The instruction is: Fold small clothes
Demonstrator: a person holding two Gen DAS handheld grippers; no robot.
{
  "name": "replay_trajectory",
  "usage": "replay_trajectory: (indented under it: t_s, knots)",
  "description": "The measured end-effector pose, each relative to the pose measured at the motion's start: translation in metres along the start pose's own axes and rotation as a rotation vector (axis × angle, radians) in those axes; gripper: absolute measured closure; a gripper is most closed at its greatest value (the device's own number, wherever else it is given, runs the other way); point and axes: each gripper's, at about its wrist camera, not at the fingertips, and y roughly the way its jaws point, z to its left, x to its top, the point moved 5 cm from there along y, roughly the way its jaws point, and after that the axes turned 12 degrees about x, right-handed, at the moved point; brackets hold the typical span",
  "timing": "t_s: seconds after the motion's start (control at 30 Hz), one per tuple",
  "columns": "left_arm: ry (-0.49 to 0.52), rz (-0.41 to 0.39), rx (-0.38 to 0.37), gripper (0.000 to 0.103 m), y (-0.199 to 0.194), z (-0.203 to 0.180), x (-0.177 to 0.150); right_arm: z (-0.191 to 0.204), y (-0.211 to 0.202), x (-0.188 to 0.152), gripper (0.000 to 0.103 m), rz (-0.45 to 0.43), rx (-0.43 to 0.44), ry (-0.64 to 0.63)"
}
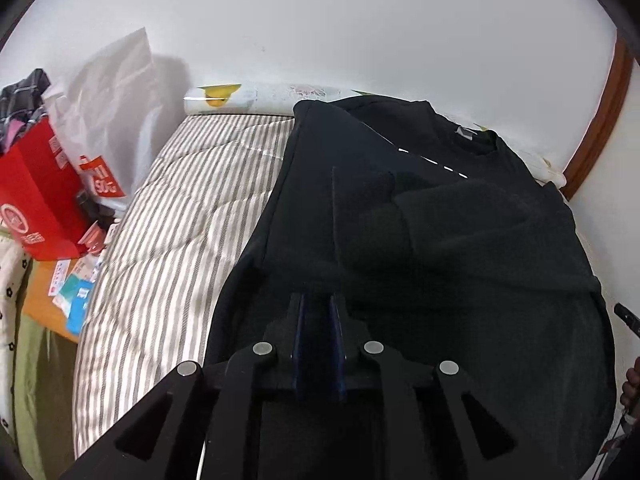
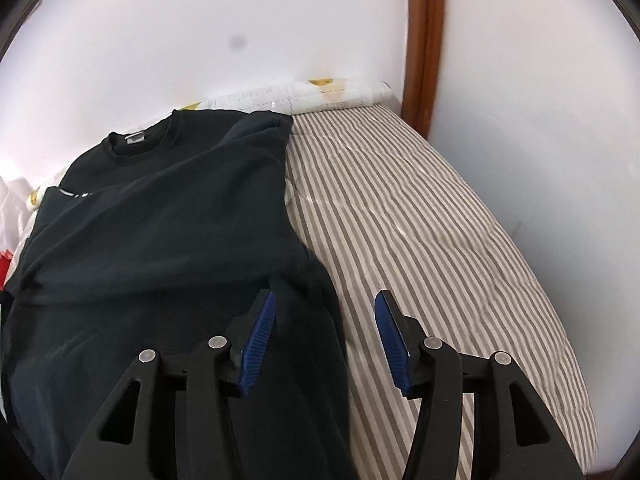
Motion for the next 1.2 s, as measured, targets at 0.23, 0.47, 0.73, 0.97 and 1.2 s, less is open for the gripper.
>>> replay_trajectory:
  t_s: [0.23,0.47,0.73,0.97,1.2]
  knots:
    - [0.0,-0.057,-0.023,0.071,-0.044,-0.002,-0.024,0.007,-0.047,-0.037,0.052,0.005,-0.019,-0.052]
    - [0.017,-0.119,-0.036,0.04,-0.085,-0.001,-0.044,0.018,-0.079,-0.065,0.052,-0.005,0.013,-0.068]
    - [0.015,-0.103,-0.03,0.037,-0.097,0.012,-0.076,0.026,-0.098,-0.095,0.052,0.0,0.023,-0.091]
    - [-0.007,-0.096,0.011,0.037,-0.089,0.034,-0.113,0.023,-0.102,-0.122,0.052,-0.029,-0.009,-0.08]
    - [-0.018,-0.068,0.017,0.04,-0.08,0.045,-0.142,0.013,-0.099,-0.143,0.052,-0.034,-0.006,-0.064]
